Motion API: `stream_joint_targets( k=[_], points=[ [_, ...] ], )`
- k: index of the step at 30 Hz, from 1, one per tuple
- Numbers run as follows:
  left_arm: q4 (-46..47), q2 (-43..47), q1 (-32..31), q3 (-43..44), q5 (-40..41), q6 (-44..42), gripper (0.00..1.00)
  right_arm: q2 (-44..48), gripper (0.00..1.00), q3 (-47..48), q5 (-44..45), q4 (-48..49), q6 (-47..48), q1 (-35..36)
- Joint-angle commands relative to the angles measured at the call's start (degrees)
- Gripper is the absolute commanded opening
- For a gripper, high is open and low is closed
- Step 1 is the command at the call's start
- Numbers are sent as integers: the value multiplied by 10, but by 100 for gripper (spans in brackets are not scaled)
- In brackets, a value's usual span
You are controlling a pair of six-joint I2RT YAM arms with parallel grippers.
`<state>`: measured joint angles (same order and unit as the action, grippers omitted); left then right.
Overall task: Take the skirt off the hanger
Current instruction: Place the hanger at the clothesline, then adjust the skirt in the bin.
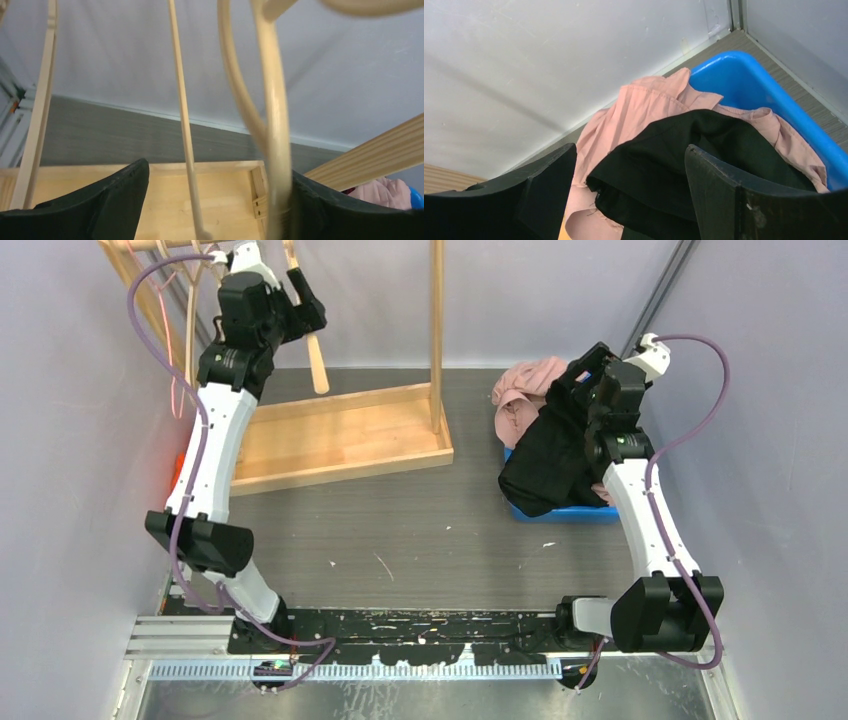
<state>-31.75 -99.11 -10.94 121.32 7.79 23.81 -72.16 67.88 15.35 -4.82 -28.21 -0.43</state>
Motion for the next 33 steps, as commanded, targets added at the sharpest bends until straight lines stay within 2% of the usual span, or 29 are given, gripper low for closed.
stream_joint_targets(
  k=[1, 3, 6, 11, 13, 15, 16, 22, 26, 30, 33],
  points=[
    [35, 105, 2, -63, -11, -20, 94, 15, 83, -15, -15, 14, -20, 1],
    [29, 138, 3, -80, -18, -25, 96, 15, 78, -17, -32, 4, -30, 2],
    [14, 198, 2, -106, -25, -33, 98, 15, 65, -17, -63, -11, -40, 4],
    [8, 320, 2, -182, -63, -25, 100, 21, 53, -27, -82, -43, -48, 17],
    [9, 364, 1, -222, -79, -21, 100, 28, 37, -42, -88, -37, -54, 25],
    [10, 407, 1, -264, -90, -21, 99, 22, 16, -48, -99, -26, -58, 39],
    [10, 422, 2, -291, -92, -22, 99, 13, 14, -44, -100, -25, -57, 49],
    [14, 484, 1, -377, -115, -20, 99, -91, 11, -2, -136, -10, -88, 69],
    [25, 523, 2, -419, -133, -12, 99, -177, 11, 15, -114, -7, -130, 63],
    [24, 556, 1, -442, -117, -21, 99, -250, 11, -28, -183, 37, -274, -6],
    [22, 569, 1, -453, -109, -25, 99, -265, 11, -102, -157, 69, -368, -53]
  ],
)
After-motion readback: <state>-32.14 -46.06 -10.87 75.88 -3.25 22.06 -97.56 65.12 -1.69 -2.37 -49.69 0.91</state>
